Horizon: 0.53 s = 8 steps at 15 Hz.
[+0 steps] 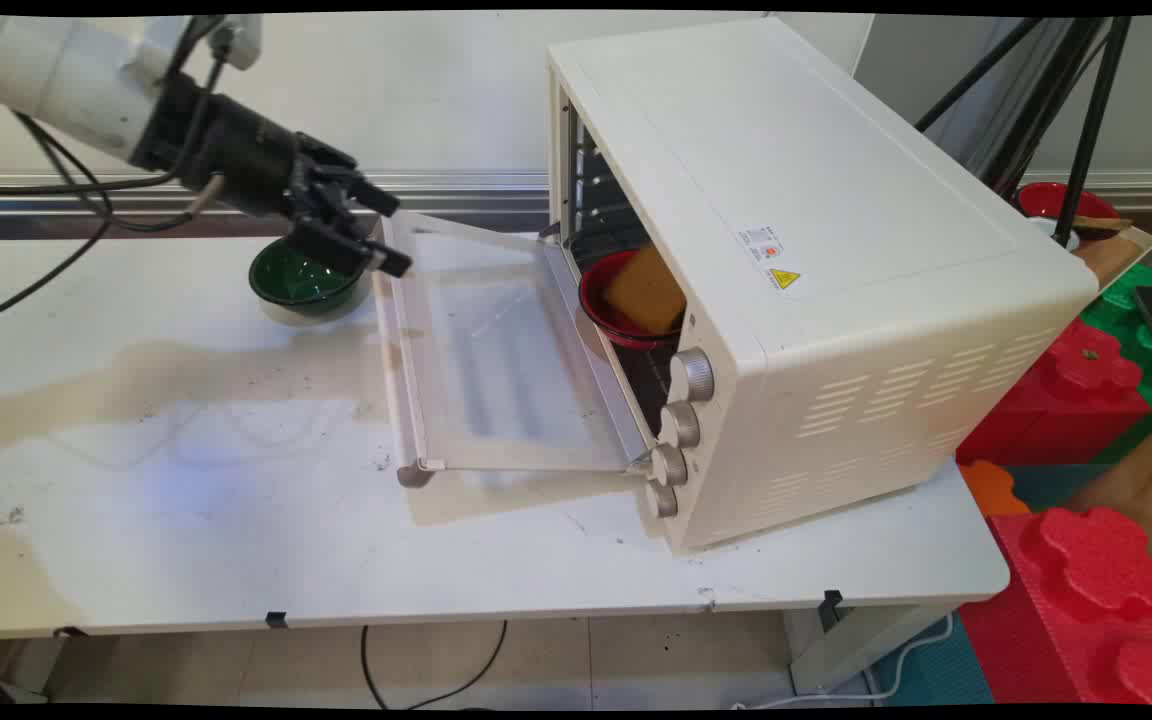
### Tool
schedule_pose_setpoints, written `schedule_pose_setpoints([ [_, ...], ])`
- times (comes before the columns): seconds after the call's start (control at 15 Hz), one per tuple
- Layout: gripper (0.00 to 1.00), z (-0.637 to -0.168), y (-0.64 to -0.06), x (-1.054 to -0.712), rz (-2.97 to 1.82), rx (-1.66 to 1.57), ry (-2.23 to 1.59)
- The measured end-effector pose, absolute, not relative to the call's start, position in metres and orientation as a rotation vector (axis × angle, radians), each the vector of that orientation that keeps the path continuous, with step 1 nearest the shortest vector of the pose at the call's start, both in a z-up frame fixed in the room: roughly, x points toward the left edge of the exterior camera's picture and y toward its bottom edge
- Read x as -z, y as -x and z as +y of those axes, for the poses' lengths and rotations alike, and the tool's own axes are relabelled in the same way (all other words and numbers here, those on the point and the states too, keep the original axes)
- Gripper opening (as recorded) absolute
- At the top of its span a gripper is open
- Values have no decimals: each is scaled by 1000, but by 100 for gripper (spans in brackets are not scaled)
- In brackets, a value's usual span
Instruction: Close the oven
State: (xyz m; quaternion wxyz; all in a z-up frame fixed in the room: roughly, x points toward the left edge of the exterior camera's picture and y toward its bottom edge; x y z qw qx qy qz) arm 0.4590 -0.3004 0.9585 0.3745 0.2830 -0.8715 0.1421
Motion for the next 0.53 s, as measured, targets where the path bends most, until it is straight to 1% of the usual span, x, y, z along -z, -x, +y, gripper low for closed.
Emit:
schedule_pose_setpoints([
  [0.53, 100, -270, -502, -959, -2298, -320, -739],
])
